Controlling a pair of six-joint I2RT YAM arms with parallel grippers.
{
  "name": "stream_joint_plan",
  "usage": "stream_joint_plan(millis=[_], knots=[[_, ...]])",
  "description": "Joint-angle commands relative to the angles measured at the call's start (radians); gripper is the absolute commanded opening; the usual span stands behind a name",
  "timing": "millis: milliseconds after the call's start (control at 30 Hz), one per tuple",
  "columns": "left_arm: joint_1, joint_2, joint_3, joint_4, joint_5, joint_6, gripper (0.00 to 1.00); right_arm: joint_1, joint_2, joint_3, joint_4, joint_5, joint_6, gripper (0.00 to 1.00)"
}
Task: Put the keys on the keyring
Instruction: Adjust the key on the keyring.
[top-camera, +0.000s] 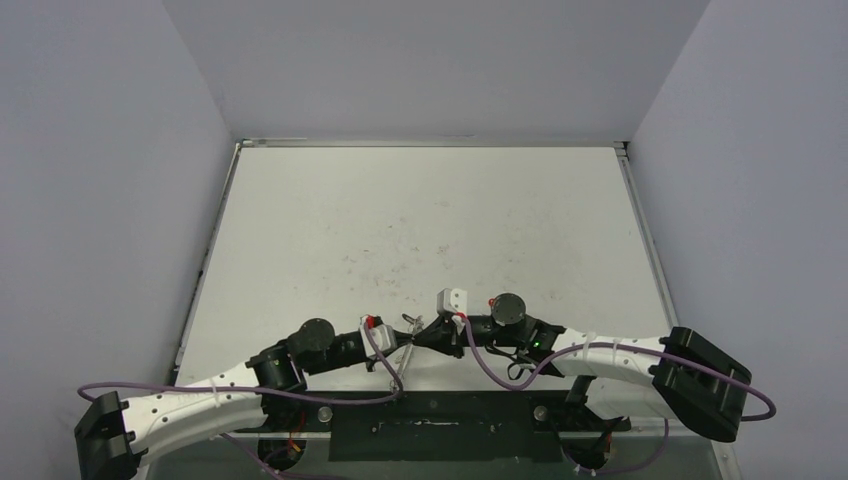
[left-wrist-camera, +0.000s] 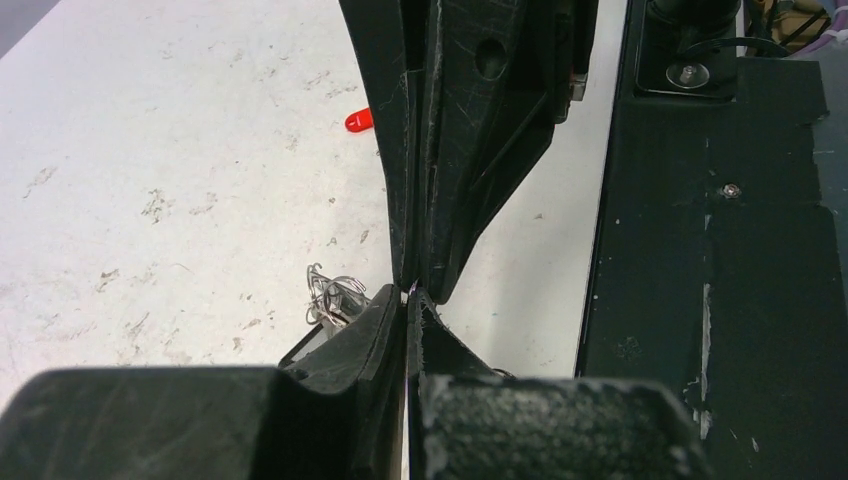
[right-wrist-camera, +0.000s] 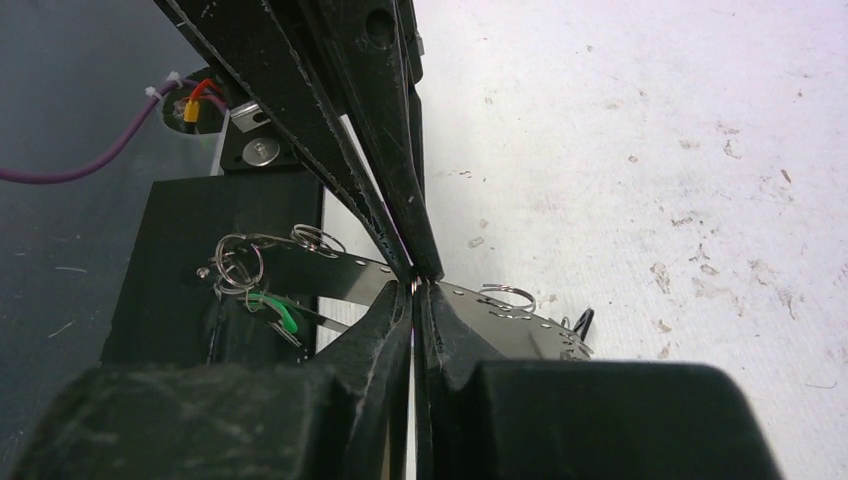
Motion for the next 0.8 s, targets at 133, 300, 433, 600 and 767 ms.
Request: stream_joint_plan(millis=[133,300,433,600,767], knots=[[-0.001,-0.040,0.077,-0.064,-0.032,-0.018,0.14,0.011,0.023,0.053,0.018,0.011,0.005,0.00],[-0.002,-0.104,0.124,-0.220,-0.121,-0.146,0.38,0.013,0.007,0.069,-0.022,0.062,0.033,0.00],[-0.004,-0.104,0.163,-0.340,-0.143,-0.252,0.46,0.022,-0.002,0.090,-0.069,0.121,0.061,0.00],[-0.011,-0.057,0.235,-0.432,-0.148,-0.319,0.47,0.041,-0.013,0.107,-0.121,0.211,0.093,0.00],[-0.013,-0.006,0.263,-0.498,-0.162,-0.375,0.47,0.059,-0.033,0.101,-0.115,0.244,0.100,0.00]])
